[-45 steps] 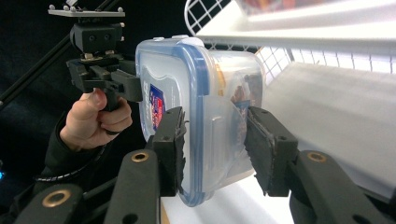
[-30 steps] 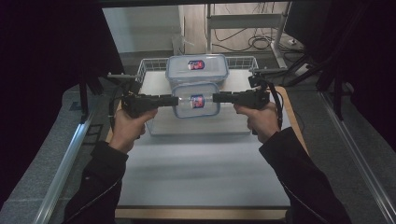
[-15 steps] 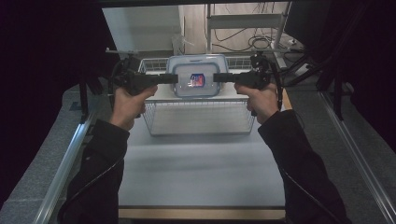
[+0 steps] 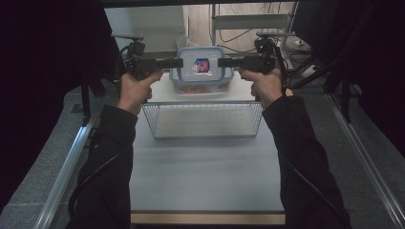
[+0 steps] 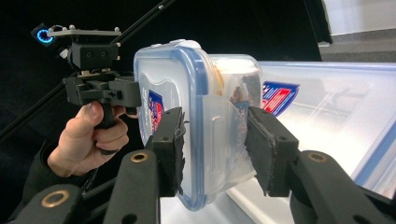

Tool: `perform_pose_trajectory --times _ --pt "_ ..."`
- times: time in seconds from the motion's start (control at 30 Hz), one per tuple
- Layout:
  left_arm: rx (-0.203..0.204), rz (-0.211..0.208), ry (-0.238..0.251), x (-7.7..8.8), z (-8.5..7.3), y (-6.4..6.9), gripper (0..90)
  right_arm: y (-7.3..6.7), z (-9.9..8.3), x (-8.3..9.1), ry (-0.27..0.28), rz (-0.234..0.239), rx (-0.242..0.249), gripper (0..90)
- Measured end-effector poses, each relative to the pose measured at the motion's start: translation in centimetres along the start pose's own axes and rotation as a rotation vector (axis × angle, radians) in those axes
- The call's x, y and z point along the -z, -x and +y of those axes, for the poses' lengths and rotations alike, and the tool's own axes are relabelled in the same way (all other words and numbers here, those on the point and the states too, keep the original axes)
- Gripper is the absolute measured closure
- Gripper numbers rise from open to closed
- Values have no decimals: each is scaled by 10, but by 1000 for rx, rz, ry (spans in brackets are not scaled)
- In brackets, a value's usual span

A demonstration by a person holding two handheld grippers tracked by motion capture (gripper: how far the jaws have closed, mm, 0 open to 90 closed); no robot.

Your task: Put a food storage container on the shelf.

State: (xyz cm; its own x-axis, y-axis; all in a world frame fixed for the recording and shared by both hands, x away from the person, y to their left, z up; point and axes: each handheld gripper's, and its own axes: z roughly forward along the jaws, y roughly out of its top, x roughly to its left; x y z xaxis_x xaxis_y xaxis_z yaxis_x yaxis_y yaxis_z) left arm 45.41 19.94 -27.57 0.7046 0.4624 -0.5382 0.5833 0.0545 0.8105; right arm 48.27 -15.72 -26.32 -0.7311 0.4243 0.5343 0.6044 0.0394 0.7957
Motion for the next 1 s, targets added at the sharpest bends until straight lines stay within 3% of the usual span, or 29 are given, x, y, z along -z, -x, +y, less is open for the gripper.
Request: perform_pose_trajectory --times 0.33,0.7,0.8,0.83,0.87,1.0 --pt "11 33 -2 -11 3 -14 581 18 9 -9 6 -6 -26 578" --pt "-9 92 10 -16 3 -12 539 26 8 -12 19 -7 -54 565" --pt "-10 117 -6 -19 2 -12 517 24 10 -14 25 -71 -35 558" --pt "-10 117 -6 -19 2 -12 496 24 10 -14 25 -71 -35 558" --pt "0 130 -2 -20 1 -13 475 24 10 -15 24 -115 -15 552" --pt "6 127 1 -21 1 -13 468 26 11 -16 44 -126 -18 552"
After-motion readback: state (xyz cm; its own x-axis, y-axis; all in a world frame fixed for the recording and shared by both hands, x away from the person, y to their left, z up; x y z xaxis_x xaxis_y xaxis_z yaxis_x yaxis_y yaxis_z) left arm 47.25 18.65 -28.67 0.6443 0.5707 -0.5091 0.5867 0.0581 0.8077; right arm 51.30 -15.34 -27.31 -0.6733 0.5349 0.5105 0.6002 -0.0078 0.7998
